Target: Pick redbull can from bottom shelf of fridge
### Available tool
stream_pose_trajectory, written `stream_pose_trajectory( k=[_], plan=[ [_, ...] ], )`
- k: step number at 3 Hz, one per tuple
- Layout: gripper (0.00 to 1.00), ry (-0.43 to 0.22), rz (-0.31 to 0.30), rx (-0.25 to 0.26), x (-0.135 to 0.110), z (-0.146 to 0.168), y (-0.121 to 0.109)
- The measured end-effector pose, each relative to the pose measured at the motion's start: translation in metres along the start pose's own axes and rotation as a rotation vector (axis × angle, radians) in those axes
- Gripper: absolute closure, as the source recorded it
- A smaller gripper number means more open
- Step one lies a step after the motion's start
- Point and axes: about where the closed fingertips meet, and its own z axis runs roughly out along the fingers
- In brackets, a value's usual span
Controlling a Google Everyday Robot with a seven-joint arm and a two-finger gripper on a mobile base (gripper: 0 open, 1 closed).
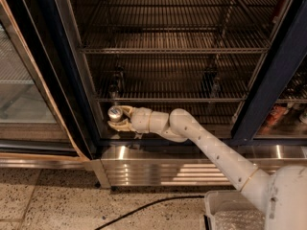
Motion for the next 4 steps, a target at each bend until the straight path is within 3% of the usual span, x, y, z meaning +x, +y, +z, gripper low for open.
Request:
stream_pose_trajectory(
  k=[2,4],
  plan=[
    [1.00,0.077,-0.019,0.036,-0.049,-0.061,0.024],
    [1.00,0.022,-0.013,0.160,-0.122,-0.156,0.006]
  ],
)
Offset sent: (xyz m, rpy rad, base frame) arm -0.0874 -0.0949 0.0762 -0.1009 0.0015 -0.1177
